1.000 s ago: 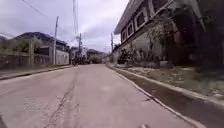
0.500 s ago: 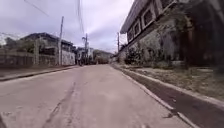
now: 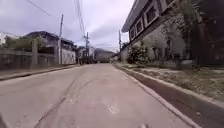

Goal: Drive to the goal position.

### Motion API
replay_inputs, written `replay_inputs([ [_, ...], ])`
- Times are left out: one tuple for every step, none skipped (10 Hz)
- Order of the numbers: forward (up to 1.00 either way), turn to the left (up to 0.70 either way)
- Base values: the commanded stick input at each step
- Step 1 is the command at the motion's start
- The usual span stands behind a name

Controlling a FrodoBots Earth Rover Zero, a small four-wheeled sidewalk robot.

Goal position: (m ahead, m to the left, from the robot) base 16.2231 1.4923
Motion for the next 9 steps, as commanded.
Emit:
replay_inputs([
  [1.00, 0.03],
  [1.00, 0.02],
  [1.00, 0.02],
  [1.00, 0.02],
  [1.00, 0.01],
  [1.00, 0.01],
  [1.00, 0.02],
  [1.00, 0.01],
  [1.00, 0.00],
])
